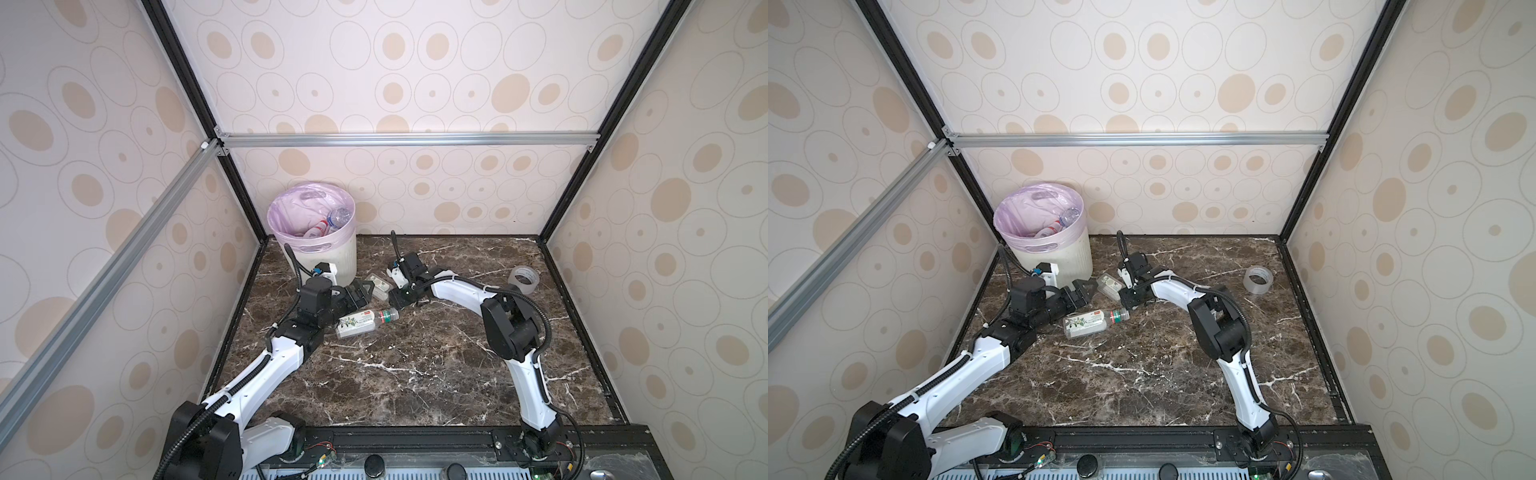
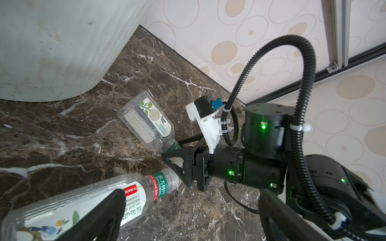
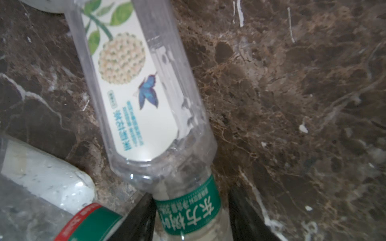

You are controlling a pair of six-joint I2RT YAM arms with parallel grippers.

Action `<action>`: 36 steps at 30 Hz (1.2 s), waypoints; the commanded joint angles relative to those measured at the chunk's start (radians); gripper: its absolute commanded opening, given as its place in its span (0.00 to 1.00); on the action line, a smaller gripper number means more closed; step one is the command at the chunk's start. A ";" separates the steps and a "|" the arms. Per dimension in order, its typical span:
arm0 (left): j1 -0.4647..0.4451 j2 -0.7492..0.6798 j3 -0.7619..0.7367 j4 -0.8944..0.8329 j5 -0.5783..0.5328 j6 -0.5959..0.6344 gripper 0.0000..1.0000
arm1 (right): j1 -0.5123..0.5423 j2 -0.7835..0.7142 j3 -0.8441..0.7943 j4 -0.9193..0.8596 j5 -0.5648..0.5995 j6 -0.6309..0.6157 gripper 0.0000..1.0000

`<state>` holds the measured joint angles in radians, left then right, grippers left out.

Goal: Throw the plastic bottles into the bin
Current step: 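Lower the right gripper onto the green-capped flower-label bottle and close it, then lift the flower-label bottle upright with the right gripper toward the left gripper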

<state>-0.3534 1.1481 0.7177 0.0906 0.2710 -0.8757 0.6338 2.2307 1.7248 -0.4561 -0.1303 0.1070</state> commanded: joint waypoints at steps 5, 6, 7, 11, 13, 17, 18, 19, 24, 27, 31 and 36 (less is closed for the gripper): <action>-0.007 -0.007 -0.013 0.027 0.000 -0.021 0.99 | -0.020 0.005 -0.007 -0.023 0.009 -0.004 0.45; -0.010 -0.007 -0.013 0.032 -0.002 -0.024 0.99 | -0.024 -0.005 -0.020 -0.016 0.009 -0.002 0.43; -0.013 -0.005 -0.011 0.032 -0.003 -0.026 0.99 | -0.028 -0.014 -0.031 -0.011 0.011 0.002 0.42; -0.029 0.004 0.004 0.029 -0.009 -0.025 0.99 | -0.050 -0.064 -0.082 0.000 0.012 0.019 0.37; -0.035 0.015 0.012 0.029 -0.008 -0.025 0.99 | -0.062 -0.102 -0.119 0.009 0.018 0.027 0.35; -0.054 0.047 0.036 0.037 -0.003 -0.028 0.99 | -0.082 -0.200 -0.209 0.035 0.023 0.036 0.34; -0.058 0.054 0.041 0.043 -0.001 -0.033 0.99 | -0.082 -0.228 -0.231 0.041 0.028 0.038 0.34; -0.062 0.060 0.046 0.051 0.001 -0.037 0.99 | -0.084 -0.249 -0.244 0.040 0.032 0.038 0.33; -0.079 0.096 0.069 0.096 0.012 -0.067 0.99 | -0.088 -0.359 -0.312 0.036 0.048 0.045 0.33; -0.092 0.128 0.102 0.115 0.019 -0.080 0.99 | -0.088 -0.427 -0.343 0.036 0.041 0.053 0.32; -0.107 0.184 0.156 0.145 0.034 -0.098 0.99 | -0.088 -0.512 -0.379 0.040 0.022 0.066 0.32; -0.119 0.260 0.227 0.184 0.041 -0.117 0.99 | -0.088 -0.603 -0.420 0.042 -0.010 0.075 0.32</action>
<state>-0.4622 1.3846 0.8803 0.2195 0.3023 -0.9596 0.5438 1.6779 1.3289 -0.4179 -0.1169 0.1684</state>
